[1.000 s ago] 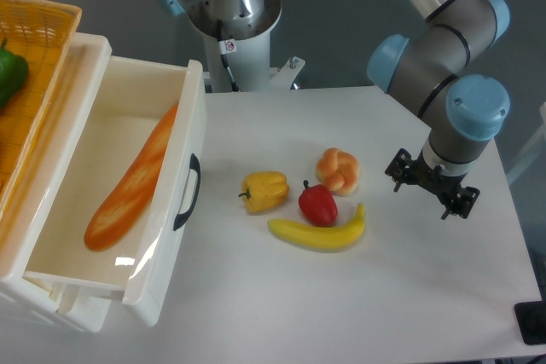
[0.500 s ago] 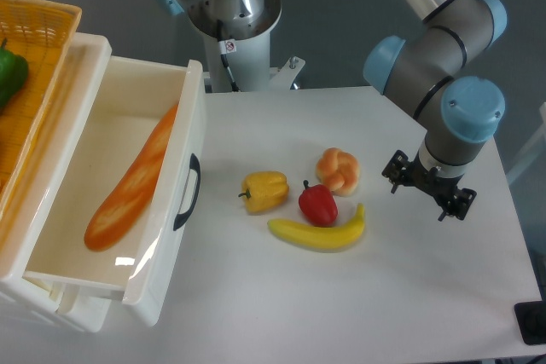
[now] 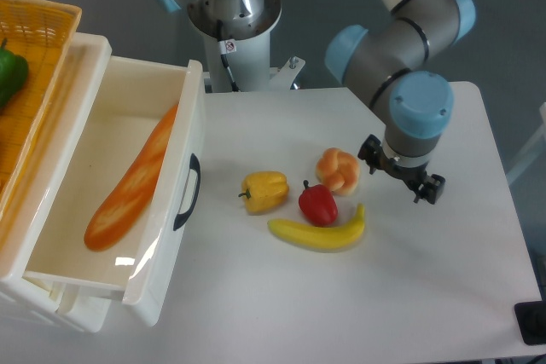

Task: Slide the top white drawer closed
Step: 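Move the gripper over the yellow pepper toward the drawer's black handle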

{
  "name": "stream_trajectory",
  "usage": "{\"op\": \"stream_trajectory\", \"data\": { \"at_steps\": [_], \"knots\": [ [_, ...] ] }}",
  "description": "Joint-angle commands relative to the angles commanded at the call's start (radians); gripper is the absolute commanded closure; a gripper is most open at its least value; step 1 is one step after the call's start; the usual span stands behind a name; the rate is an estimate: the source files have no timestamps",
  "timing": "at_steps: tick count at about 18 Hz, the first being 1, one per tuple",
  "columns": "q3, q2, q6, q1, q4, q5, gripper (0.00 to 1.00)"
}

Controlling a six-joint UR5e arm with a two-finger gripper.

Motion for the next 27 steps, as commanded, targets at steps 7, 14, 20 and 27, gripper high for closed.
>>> {"op": "stream_trajectory", "data": {
  "at_steps": [7, 14, 20, 27],
  "knots": [
    [-0.025, 0.035, -0.132, -0.073, -0.005, -0.048, 0.28],
    [-0.019, 0.064, -0.427, -0.147, -0.018, -0.187, 0.92],
    [-0.017, 0.084, -0.571, -0.199, -0.078, -0.267, 0.96],
    [0.030, 0.039, -0.631, -0.186, -0.156, -0.544, 1.00]
  ]
}}
